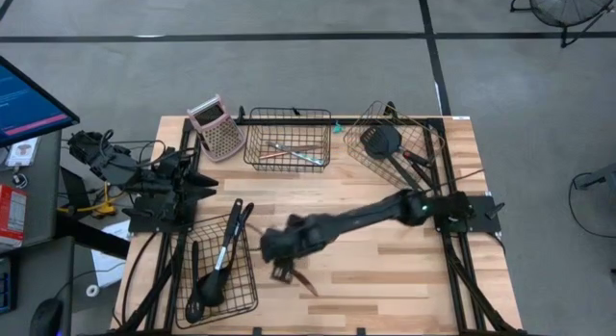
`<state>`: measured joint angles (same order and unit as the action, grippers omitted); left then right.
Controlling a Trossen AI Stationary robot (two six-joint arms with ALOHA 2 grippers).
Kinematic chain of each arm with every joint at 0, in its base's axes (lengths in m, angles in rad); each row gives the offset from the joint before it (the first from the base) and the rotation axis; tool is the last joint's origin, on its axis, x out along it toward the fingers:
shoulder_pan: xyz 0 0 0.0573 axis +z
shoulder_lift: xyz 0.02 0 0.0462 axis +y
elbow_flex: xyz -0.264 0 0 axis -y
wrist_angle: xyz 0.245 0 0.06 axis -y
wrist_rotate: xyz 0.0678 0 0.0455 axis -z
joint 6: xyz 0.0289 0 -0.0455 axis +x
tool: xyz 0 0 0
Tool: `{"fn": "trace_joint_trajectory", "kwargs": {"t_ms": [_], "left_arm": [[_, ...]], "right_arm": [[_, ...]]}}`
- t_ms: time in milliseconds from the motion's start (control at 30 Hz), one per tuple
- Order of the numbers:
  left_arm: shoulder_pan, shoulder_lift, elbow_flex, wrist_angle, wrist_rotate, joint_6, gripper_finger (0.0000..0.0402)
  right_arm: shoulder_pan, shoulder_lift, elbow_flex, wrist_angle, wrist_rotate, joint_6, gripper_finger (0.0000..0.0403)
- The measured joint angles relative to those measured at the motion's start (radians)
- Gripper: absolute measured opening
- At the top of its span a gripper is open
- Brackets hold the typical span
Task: Pick & Place Kitchen Items
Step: Put the brown knife into the top black wire basket
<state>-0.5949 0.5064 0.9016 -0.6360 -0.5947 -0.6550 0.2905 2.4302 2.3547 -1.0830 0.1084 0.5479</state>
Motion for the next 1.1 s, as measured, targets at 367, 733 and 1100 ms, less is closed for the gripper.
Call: {"fn": "trace_joint_trajectory", "kwargs": {"t_ms": [367,733,1100], "left_arm": [[0.000,0.000,0.000,-0.003,0.078,-0.002,0.0148],[0.000,0.000,0.000,-0.002,0.079,-0.003,0.0148],[0.000,0.000,0.000,0.001,0.078,-0.005,0.0148]], "right_arm": [[0.040,0.148,-0.013,0.267,0.205,-0.023,0.0201],[0.036,0.139,-0.194,0.431,0.134,0.023,0.0180],[0.042,0.131,-0.242,0.329,0.152,0.137,0.0009]]}}
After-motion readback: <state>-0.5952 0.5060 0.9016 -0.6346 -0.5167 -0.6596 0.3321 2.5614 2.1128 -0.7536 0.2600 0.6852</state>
